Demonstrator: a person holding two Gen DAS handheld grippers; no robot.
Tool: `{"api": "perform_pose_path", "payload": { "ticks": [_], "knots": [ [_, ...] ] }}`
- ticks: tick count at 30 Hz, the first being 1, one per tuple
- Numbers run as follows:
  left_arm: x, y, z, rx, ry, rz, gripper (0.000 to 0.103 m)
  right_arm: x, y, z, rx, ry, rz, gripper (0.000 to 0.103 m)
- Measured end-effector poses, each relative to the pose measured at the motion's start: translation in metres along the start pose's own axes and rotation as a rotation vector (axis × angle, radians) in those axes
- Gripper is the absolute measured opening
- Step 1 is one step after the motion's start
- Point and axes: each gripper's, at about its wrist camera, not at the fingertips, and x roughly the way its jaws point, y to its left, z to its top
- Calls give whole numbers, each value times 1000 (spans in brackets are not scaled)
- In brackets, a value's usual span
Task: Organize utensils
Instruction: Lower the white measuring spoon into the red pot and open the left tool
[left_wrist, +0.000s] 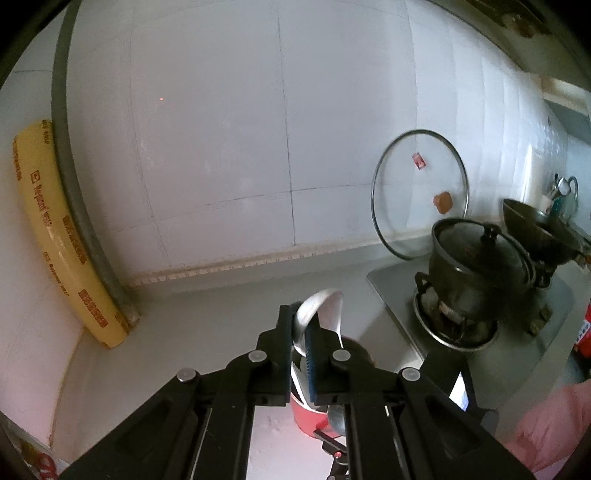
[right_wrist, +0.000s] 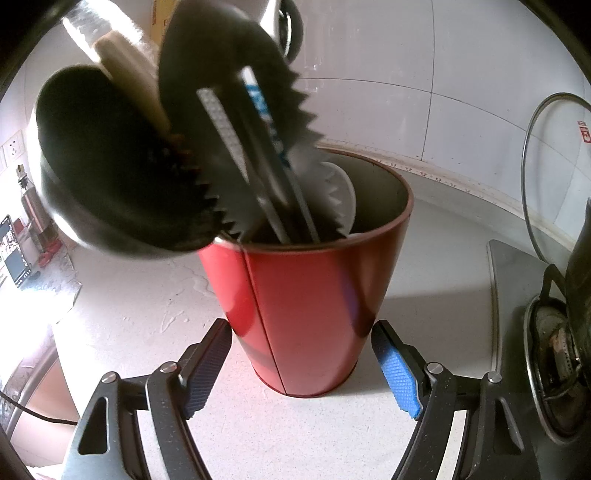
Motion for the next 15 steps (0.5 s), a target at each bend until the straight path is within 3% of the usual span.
{"api": "perform_pose_path", "payload": {
  "ticks": [7, 15],
  "knots": [
    [4, -6, -2, 27, 36, -77, 5, 0, 0, 0, -1, 0, 0, 81],
    [5, -8, -4, 30, 68, -102, 6, 0, 0, 0, -2, 0, -1, 81]
  ]
}}
